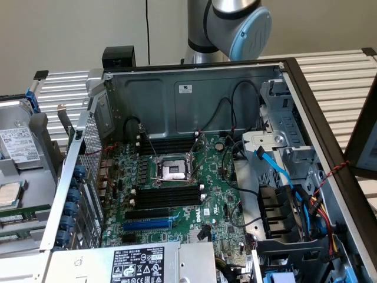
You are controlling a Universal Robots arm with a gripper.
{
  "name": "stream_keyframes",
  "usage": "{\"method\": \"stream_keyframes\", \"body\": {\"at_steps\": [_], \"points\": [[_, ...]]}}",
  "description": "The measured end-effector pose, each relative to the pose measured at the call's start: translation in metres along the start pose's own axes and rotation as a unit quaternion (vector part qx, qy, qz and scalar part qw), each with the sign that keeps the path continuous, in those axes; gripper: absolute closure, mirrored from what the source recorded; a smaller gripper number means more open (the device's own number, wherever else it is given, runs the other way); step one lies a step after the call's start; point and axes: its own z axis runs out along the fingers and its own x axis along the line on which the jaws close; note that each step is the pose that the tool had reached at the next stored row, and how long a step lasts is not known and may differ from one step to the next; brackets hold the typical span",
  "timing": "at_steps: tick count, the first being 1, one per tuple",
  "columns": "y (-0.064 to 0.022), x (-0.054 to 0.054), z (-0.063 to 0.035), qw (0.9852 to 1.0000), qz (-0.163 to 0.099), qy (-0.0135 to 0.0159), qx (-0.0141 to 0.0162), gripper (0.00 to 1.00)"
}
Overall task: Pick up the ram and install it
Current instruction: 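Pick up the ram and move it above insertion slot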
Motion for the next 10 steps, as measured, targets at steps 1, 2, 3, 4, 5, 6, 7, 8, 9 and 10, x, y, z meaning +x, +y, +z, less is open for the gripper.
{"method": "stream_keyframes", "body": {"at_steps": [1,2,3,4,5,6,7,8,9,10], "points": [[-0.0001,0.000,0.0015,1.0000,-0.010,0.0005,0.0001,0.74],[-0.0001,0.000,0.0030,0.9998,-0.019,0.0009,0.0003,0.74],[-0.0002,0.000,0.0044,0.9996,-0.028,0.0014,0.0004,0.74],[-0.0003,0.000,0.0057,0.9993,-0.036,0.0018,0.0005,0.74],[-0.0003,0.000,0.0072,0.9990,-0.046,0.0023,0.0007,0.74],[-0.0004,0.000,0.0086,0.9985,-0.055,0.0027,0.0008,0.74],[-0.0005,0.000,0.0100,0.9980,-0.064,0.0031,0.0010,0.74],[-0.0005,0.000,0.0114,0.9973,-0.073,0.0036,0.0011,0.74],[-0.0006,0.000,0.0127,0.9966,-0.082,0.0040,0.0013,0.74],[-0.0007,0.000,0.0142,0.9958,-0.091,0.0045,0.0014,0.74]]}}
